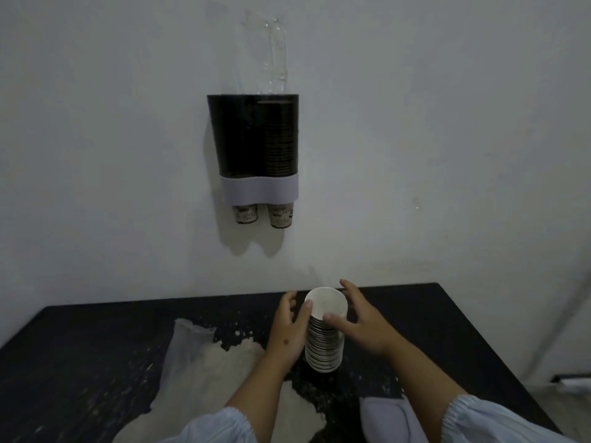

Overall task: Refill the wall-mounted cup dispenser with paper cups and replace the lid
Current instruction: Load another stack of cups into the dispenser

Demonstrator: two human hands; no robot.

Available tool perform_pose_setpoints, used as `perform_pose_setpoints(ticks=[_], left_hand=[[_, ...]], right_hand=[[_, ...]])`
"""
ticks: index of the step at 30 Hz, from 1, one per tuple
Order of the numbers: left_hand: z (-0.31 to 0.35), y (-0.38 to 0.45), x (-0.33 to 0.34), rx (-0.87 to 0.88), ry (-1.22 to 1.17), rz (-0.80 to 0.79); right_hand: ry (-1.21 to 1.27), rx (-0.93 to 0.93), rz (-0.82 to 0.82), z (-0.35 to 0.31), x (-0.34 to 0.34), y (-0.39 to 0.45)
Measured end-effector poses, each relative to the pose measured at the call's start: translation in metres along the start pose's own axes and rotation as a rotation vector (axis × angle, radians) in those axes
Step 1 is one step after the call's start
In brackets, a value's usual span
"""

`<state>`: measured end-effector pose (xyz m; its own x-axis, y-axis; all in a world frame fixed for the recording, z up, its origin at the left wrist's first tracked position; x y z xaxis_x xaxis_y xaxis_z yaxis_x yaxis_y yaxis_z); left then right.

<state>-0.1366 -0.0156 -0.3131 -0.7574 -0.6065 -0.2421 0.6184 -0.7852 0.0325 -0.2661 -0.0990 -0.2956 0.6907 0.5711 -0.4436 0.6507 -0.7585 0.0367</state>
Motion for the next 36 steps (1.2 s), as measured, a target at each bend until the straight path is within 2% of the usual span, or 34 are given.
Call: perform_pose_setpoints(ticks=[3,5,10,21,36], left_hand=[[-0.014,-0.014,0.007,-0.091,-0.091,-0.079],[-0.023,-0.02,0.011,-0.147,-0.13,-0.132],[-0.033,-0.028,0.017,-0.245,-0.065,-0.221],[-0.033,-0.026,0.02,-0.271,-0.16,-0.184],[-0.032,-0.028,0.019,-0.364,-0.176,-0.136]], right_hand=[[0.152,0.085,0.006,0.015,0.011,-0.012],[0.169,0.117,-0.024,0.023,0.018,-0.016],[0.226,0.134,-0.041,0.036,0.032,-0.019],[0.306,0.118,-0.012,0.037,0.04,-0.017],[0.379,0.082,-0.004,0.023,0.041,-0.023]])
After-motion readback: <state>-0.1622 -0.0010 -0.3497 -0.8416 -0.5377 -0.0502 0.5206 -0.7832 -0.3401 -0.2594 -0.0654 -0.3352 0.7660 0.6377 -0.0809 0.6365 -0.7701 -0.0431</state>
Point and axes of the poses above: each hand's wrist, its own y-axis towards the middle knuckle, its own x-axis out of the palm, z = x × y, the point moved 4 cm from there along y, towards the middle knuckle, and after that the axes turned 4 degrees about z, right-handed, at the moved point
